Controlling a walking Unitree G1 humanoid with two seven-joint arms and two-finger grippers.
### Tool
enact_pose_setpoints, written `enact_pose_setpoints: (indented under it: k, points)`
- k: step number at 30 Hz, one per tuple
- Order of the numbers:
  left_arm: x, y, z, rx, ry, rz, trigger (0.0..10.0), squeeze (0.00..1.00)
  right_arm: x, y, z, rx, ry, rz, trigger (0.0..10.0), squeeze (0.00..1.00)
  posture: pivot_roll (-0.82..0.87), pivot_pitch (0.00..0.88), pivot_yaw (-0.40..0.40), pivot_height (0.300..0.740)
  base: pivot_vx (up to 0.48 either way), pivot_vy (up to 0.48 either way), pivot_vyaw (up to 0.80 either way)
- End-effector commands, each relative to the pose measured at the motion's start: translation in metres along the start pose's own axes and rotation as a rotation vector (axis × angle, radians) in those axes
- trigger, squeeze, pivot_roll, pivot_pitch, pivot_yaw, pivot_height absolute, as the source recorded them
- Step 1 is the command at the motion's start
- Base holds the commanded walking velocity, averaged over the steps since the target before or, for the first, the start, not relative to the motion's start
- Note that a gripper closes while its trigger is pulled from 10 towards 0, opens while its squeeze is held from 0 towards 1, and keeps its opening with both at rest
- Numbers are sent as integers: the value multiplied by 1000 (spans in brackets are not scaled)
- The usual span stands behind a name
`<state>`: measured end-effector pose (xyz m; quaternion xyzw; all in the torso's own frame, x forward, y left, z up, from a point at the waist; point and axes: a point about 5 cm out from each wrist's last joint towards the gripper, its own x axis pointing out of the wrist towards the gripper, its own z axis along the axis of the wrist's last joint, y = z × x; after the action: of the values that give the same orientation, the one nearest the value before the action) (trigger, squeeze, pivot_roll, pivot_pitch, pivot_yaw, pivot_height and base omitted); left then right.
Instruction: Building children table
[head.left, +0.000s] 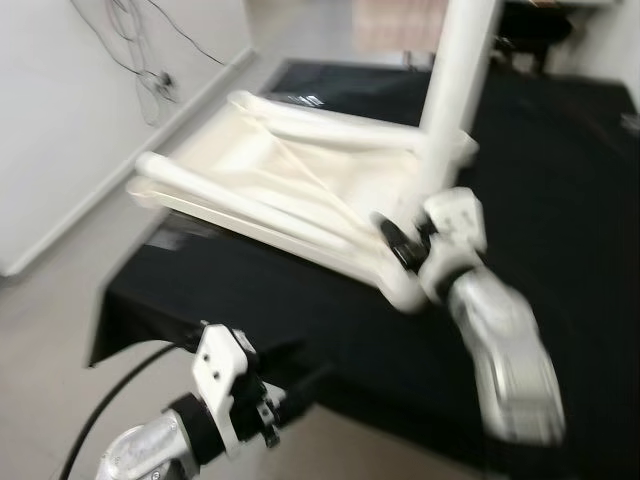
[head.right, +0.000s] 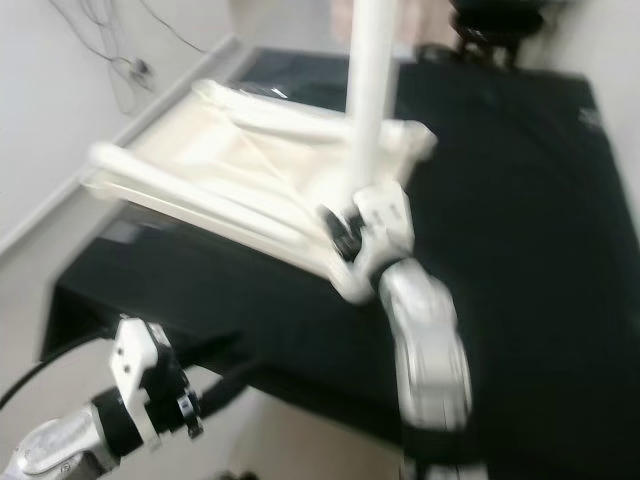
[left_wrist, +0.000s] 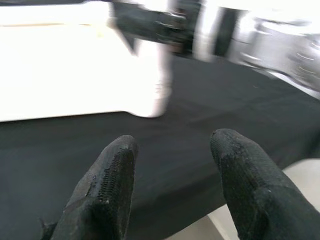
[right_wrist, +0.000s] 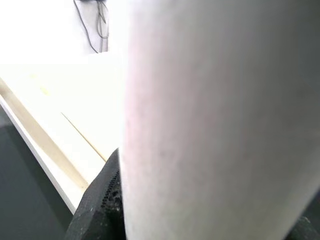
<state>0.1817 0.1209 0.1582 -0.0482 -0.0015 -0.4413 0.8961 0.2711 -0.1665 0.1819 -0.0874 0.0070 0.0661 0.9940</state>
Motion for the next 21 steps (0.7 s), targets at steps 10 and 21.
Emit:
enact_pose_setpoints:
  k: [10, 21]
  points:
    - [4, 13, -7, -28, 5, -14, 10000, 0, -1, -3, -44, 110, 255, -134, 10000, 0, -22, 144, 78, 740, 0, 0, 0]
    - [10, 19, -12, -31, 6, -6, 10000, 0, 34, 4, 1, 165, -45, 328, 10000, 0, 0, 111, 69, 740, 0, 0, 0]
